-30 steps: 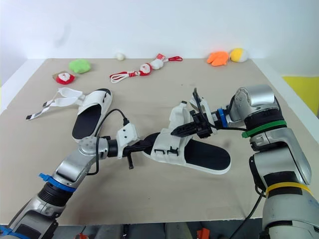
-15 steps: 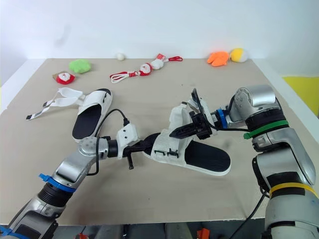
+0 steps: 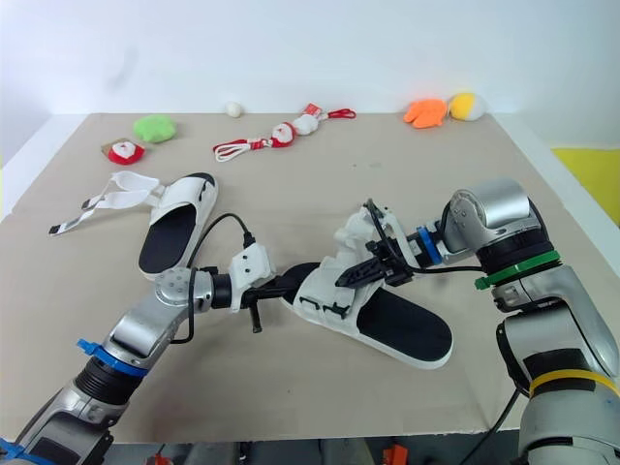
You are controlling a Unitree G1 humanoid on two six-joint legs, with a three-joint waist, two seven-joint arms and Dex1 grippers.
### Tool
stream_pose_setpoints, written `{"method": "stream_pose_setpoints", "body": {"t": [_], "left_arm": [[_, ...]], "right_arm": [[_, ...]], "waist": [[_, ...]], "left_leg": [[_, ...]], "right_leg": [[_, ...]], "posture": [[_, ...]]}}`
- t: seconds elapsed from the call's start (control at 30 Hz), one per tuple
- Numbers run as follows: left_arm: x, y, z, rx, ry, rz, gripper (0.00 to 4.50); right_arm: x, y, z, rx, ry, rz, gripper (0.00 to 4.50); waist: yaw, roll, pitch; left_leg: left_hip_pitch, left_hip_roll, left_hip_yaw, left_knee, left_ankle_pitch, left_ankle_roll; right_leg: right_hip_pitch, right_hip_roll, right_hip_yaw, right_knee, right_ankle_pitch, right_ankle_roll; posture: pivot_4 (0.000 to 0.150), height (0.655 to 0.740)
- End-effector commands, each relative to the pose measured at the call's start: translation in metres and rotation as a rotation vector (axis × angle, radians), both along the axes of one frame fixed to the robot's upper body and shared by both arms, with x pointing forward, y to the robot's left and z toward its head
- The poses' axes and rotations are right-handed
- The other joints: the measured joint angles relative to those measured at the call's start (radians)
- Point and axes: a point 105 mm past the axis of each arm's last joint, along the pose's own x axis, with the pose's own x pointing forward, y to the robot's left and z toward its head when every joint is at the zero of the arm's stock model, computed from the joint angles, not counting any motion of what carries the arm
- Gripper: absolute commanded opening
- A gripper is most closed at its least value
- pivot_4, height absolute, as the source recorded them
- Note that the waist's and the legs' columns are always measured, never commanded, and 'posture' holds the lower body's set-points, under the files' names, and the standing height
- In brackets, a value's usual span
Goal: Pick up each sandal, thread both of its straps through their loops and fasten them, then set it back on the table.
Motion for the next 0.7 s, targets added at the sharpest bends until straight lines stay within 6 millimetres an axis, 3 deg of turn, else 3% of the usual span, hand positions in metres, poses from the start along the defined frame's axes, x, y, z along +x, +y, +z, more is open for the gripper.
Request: {"method": "stream_pose_setpoints", "body": {"t": [0.03, 0.27, 0.63, 0.7], "left_arm": [[-0.004, 0.007, -0.027, 0.063, 0.091, 0.025, 0.00], [-0.003, 0.006, -0.027, 0.061, 0.087, 0.025, 0.00], [-0.003, 0.003, -0.027, 0.057, 0.087, 0.018, 0.00], [-0.003, 0.002, -0.027, 0.057, 0.087, 0.018, 0.00]], "right_arm": [[0.000, 0.003, 0.009, 0.042, 0.004, 0.002, 0.04], [0.010, -0.001, 0.015, 0.046, -0.071, -0.040, 0.04], [0.009, 0.006, 0.025, 0.078, -0.102, -0.031, 0.04], [0.010, 0.006, 0.025, 0.077, -0.095, -0.038, 0.73]], "waist": [[0.000, 0.000, 0.000], [0.000, 0.000, 0.000], [0.000, 0.000, 0.000], [0.000, 0.000, 0.000]], "left_leg": [[0.000, 0.000, 0.000, 0.000, 0.000, 0.000], [0.001, 0.000, 0.000, 0.000, 0.000, 0.000], [0.001, 0.000, 0.000, 0.001, 0.000, 0.000], [0.001, 0.000, 0.000, 0.001, 0.000, 0.000]], "right_leg": [[0.000, 0.000, 0.000, 0.000, 0.000, 0.000], [0.001, 0.000, 0.000, 0.000, 0.000, 0.000], [0.001, 0.001, 0.000, 0.001, 0.001, -0.001], [0.001, 0.001, 0.000, 0.001, 0.001, -0.001]], "posture": [[0.150, 0.7400], [0.150, 0.7400], [0.150, 0.7400], [0.150, 0.7400]]}}
